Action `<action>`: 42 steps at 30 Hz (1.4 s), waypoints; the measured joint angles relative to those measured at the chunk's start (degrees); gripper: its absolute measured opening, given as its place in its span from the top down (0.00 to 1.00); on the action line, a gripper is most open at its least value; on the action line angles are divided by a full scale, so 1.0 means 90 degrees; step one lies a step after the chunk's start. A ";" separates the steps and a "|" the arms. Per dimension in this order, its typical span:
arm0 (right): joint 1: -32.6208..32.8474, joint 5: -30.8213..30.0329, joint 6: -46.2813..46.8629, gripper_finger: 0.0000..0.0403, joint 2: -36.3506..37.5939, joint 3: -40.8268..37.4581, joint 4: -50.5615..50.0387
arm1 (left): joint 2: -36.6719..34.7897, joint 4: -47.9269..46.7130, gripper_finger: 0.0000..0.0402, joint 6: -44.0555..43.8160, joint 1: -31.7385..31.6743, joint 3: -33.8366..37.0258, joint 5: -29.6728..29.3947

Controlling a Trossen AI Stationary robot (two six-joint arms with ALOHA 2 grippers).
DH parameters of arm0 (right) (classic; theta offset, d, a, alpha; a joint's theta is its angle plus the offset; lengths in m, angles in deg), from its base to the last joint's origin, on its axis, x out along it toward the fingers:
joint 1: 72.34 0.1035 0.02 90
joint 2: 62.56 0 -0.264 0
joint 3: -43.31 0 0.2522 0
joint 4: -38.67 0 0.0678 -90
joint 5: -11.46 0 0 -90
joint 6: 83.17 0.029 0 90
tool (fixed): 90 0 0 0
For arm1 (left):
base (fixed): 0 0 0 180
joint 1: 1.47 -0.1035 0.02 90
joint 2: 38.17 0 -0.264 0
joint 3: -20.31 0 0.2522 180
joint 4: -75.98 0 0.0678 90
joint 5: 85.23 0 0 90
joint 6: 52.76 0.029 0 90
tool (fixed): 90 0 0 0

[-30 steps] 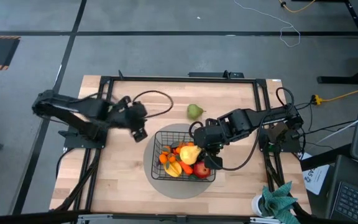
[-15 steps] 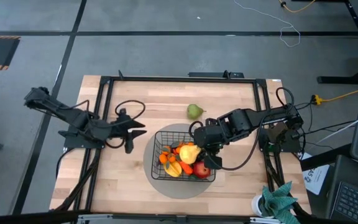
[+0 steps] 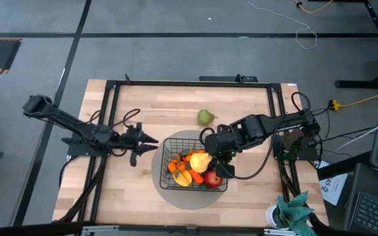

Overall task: Build produce basket
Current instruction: Put the yellow pear into the wire basket

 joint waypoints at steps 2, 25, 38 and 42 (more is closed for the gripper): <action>0.0000 0.0000 0.0000 1.00 0.0000 0.0000 0.0002 | 0.0004 0.0261 0.73 0.0022 0.0005 0.0178 -0.0002; 0.0000 0.0005 0.0026 1.00 0.0000 0.0000 -0.0003 | -0.0758 0.0486 0.73 0.0430 0.0483 0.0834 -0.0230; 0.0000 0.0007 0.0022 1.00 0.0000 0.0000 -0.0005 | -0.2242 -0.0690 0.73 0.0531 0.0595 0.0836 -0.0273; 0.0000 0.0007 0.0008 1.00 0.0002 0.0000 -0.0007 | -0.2618 -0.0999 0.73 0.0538 0.0590 0.0836 -0.0283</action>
